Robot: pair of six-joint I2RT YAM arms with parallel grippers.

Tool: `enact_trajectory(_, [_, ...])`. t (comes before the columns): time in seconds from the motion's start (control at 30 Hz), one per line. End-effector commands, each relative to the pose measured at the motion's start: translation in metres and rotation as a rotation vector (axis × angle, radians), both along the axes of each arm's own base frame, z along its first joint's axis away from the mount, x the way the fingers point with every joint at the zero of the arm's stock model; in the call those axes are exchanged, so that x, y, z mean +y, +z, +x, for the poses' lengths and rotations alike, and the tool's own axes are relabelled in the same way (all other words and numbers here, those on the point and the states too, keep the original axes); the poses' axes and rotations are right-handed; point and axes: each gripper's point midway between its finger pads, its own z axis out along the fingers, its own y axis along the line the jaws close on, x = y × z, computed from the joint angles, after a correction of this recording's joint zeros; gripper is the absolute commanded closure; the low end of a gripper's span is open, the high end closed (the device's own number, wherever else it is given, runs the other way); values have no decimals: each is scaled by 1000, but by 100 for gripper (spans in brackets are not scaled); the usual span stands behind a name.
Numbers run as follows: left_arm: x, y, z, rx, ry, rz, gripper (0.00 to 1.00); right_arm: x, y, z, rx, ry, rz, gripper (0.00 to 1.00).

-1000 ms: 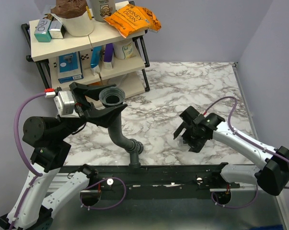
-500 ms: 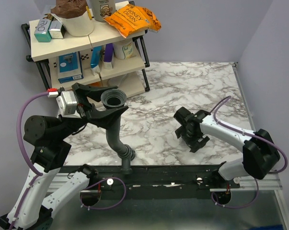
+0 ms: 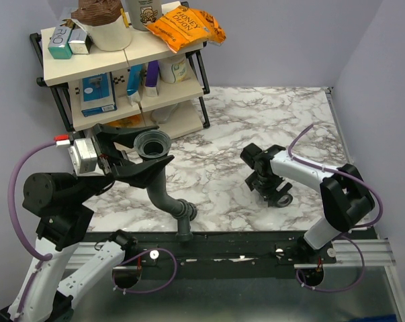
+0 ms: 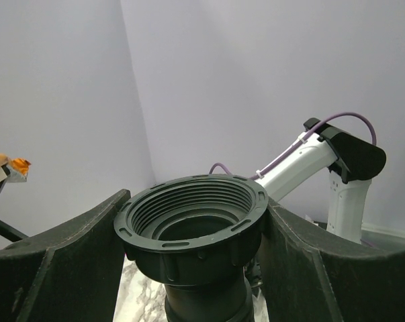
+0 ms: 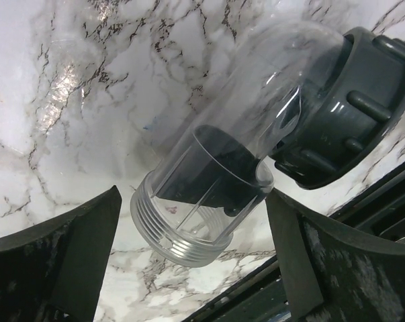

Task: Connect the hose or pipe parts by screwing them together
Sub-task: Pick up the adaptor from the center of the board.

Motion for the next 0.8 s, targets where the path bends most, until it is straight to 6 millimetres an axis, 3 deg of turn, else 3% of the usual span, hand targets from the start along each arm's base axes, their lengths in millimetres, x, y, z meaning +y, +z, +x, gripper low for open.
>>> enact_trajectory(0.0, [3, 9, -10, -56, -12, -13, 100, -15, 2, 1, -38, -2, -65, 3])
enact_trajectory(0.17, [0, 5, -8, -45, -20, -5, 100, -19, -9, -1, 2, -36, -108, 5])
enact_trajectory(0.27, [0, 4, -8, -46, -21, 2, 100, -15, -13, 8, 11, -27, -125, 8])
enact_trajectory(0.37, [1, 4, -8, -46, -11, 8, 100, -9, -12, 21, 4, 24, -130, 16])
enact_trajectory(0.47, [3, 7, -9, -61, -3, 4, 100, 2, -10, 35, -26, 76, -115, 30])
enact_trajectory(0.53, [4, 4, -8, -41, 4, 11, 100, 10, -6, 42, -51, 140, -131, 36])
enact_trajectory(0.67, [5, 4, -5, -32, 16, 6, 100, 35, -6, 54, -65, 345, -125, 39])
enact_trajectory(0.77, [5, 6, -5, -28, 18, 8, 100, 48, -11, 50, -40, 487, -143, 38])
